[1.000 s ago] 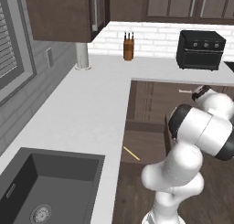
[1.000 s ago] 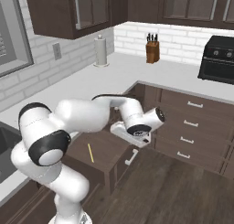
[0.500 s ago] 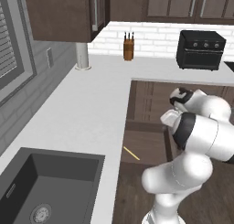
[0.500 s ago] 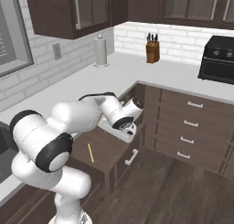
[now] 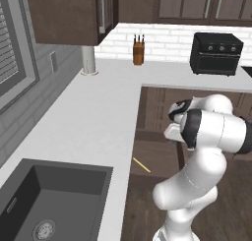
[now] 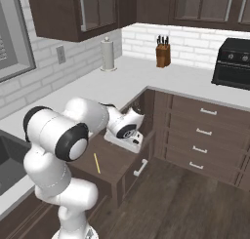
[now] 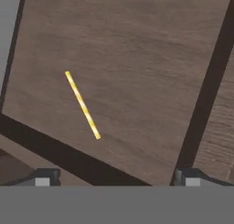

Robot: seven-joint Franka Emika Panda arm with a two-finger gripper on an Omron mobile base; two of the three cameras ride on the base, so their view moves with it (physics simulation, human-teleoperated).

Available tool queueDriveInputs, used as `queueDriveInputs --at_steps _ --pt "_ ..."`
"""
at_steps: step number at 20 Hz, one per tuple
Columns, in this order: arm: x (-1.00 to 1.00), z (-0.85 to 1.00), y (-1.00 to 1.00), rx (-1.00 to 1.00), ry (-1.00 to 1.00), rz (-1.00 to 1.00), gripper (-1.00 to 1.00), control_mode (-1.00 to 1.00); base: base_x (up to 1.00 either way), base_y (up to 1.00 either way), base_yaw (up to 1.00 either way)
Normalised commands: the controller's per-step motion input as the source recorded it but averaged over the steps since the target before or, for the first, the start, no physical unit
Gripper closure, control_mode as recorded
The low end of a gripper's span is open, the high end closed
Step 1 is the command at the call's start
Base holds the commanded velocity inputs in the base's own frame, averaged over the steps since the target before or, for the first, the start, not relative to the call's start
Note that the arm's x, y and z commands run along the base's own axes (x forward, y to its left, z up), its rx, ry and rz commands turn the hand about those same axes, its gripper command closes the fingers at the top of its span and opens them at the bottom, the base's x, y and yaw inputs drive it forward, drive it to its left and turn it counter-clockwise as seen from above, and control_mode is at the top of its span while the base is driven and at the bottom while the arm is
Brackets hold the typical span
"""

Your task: Take a straw from the drawer in front and place it inside the glass cup on the dining counter.

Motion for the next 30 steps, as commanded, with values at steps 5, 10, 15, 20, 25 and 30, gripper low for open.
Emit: queueDriveInputs --at_steps 5,10,15,20,25,30 --pt "0.16 -0.35 0.14 -0.15 0.00 -0.02 -1.00 -1.00 0.00 0.00 0.00" --pt "0.24 -0.37 0.08 -0.13 0.01 -0.02 -1.00 -1.00 0.00 0.00 0.00" --pt "0.26 -0.36 0.10 -0.13 0.00 -0.03 -1.00 -1.00 0.00 0.00 0.00" --pt "0.21 -0.35 0.00 -0.13 0.00 -0.04 -1.00 -1.00 0.00 0.00 0.00" --pt "0.15 -0.36 -0.20 -0.08 0.00 -0.02 -1.00 -1.00 0.00 0.00 0.00" --pt "0.01 -0.26 -0.50 -0.06 0.00 -0.03 -1.00 -1.00 0.00 0.00 0.00"
